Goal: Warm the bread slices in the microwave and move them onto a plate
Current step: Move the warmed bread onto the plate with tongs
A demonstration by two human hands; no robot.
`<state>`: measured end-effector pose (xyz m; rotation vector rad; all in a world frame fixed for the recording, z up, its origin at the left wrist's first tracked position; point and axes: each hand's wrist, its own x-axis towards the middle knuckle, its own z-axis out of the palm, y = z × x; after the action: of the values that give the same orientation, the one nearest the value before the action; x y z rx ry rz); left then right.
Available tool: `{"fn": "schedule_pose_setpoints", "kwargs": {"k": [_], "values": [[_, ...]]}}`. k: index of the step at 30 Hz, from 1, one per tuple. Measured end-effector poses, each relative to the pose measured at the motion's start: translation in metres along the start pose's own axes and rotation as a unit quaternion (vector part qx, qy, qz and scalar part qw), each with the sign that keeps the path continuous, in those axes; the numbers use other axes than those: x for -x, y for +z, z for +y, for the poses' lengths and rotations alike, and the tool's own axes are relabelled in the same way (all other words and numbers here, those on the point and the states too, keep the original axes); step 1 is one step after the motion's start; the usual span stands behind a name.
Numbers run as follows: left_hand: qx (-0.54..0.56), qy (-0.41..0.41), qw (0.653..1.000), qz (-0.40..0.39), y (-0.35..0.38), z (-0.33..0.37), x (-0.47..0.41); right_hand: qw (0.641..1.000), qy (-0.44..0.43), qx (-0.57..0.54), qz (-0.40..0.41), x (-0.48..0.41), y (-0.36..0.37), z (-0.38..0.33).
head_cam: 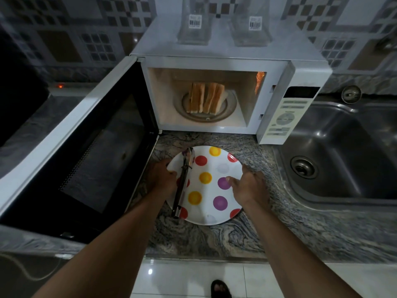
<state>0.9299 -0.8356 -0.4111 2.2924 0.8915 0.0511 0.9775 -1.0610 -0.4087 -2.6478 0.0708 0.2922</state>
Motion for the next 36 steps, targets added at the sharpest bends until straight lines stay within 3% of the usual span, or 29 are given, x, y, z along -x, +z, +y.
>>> {"fn": "schedule_pose_setpoints", "kwargs": {"k": [6, 11, 18, 22, 24, 27, 29, 36], "values": [[-0.057, 0.04, 0.993, 0.099, 0.0, 0.009, 0.014, 1.0, 0.004, -0.004, 0.003, 0.006, -0.001, -0.003], [-0.017, -0.006, 0.999, -0.031, -0.001, 0.026, 0.021, 0.999, -0.011, 0.019, 0.032, 0.014, 0.003, -0.005], [-0.009, -0.013, 0.996, -0.089, -0.006, 0.037, 0.013, 0.998, 0.006, 0.014, 0.056, 0.018, 0.002, -0.008], [0.129, -0.042, 0.984, -0.119, -0.004, 0.038, 0.003, 0.992, -0.057, 0.032, 0.104, 0.028, 0.002, -0.022], [0.208, -0.05, 0.967, -0.139, -0.006, 0.041, 0.002, 0.992, -0.107, -0.037, 0.061, 0.034, 0.003, -0.033], [0.266, -0.059, 0.95, -0.15, -0.018, 0.052, 0.006, 0.967, -0.113, -0.191, -0.128, 0.048, -0.004, -0.054], [0.308, -0.06, 0.935, -0.163, -0.029, 0.061, 0.012, 0.947, -0.115, -0.225, -0.196, 0.057, -0.01, -0.064], [0.332, -0.016, 0.931, -0.151, -0.06, 0.078, 0.031, 0.926, -0.108, -0.292, -0.212, 0.068, -0.022, -0.07]]}}
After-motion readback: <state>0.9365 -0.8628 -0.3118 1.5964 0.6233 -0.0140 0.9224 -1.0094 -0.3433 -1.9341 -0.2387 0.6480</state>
